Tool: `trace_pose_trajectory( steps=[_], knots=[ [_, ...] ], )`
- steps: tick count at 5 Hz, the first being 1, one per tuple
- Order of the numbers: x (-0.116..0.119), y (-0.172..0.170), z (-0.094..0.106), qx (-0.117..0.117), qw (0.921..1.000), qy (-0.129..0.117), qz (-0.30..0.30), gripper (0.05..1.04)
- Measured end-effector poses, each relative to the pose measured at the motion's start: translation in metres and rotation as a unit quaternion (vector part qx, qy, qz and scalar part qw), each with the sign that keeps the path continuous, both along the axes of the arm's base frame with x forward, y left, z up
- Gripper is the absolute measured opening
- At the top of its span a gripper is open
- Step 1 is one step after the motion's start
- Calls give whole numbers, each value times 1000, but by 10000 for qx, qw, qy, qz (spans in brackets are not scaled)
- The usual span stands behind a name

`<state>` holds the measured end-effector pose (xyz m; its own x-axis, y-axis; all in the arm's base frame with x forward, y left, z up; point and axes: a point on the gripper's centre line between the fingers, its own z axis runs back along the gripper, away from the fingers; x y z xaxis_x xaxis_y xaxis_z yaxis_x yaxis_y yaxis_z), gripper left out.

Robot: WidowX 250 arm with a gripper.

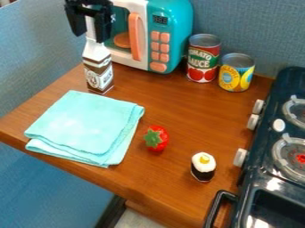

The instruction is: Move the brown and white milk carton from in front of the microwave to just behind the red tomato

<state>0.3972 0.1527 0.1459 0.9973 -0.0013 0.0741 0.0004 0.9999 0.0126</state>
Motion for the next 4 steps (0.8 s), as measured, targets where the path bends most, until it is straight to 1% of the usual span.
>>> trace_pose_trajectory(
  steps=[1,2,3,4],
  knots=[
    [3,3,-1,74,10000,-4,15,1001],
    [1,7,-2,229,9997,72,68,1001],
    [1,14,-11,356,9985,310,261,1001],
    [4,18,-14,391,9977,485,271,1001]
  ],
)
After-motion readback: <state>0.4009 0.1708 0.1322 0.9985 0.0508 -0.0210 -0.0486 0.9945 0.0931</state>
